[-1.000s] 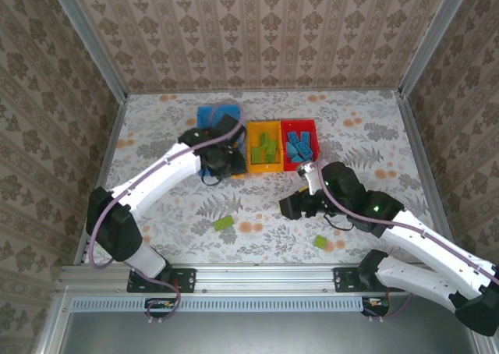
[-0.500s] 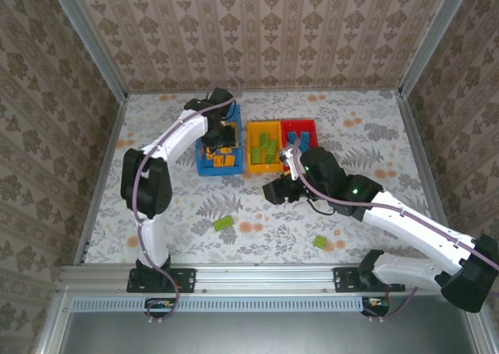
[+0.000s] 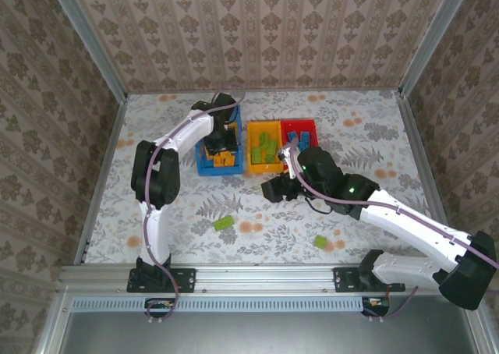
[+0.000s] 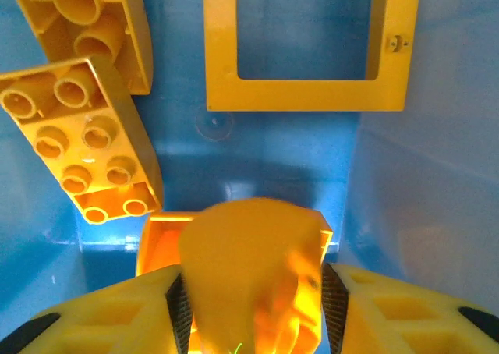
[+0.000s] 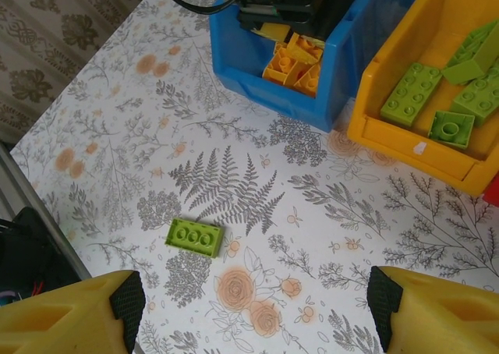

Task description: Sort the legos into containers by color

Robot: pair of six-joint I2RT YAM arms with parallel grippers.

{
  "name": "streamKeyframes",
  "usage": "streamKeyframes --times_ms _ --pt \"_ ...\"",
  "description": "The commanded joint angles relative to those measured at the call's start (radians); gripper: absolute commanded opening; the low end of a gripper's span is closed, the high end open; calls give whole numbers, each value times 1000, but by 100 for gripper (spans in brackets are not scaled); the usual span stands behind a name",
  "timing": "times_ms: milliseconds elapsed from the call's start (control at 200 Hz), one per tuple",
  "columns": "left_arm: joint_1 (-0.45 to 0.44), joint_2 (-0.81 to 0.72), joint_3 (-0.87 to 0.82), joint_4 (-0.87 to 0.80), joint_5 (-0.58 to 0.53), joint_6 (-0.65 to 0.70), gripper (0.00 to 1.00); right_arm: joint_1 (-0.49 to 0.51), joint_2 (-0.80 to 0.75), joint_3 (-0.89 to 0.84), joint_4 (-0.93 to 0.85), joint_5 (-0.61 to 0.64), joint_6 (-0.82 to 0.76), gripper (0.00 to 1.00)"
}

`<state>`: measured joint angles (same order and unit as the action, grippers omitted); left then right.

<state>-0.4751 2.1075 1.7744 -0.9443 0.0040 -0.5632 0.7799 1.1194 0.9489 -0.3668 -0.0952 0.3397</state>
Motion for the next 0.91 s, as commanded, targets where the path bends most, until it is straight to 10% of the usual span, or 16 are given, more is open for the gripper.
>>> streamKeyframes --times_ms 0,240,540,900 --pt "7 -18 25 -27 4 13 53 6 -5 3 -28 47 0 78" --pt "1 -143 11 -33 19 -7 56 5 -47 -2 -262 174 67 78" --pt "-156 -498 -297 158 179 173 59 0 27 30 -839 176 564 74" --pt "-414 -862 -723 343 274 183 61 -25 44 -211 -644 26 831 78"
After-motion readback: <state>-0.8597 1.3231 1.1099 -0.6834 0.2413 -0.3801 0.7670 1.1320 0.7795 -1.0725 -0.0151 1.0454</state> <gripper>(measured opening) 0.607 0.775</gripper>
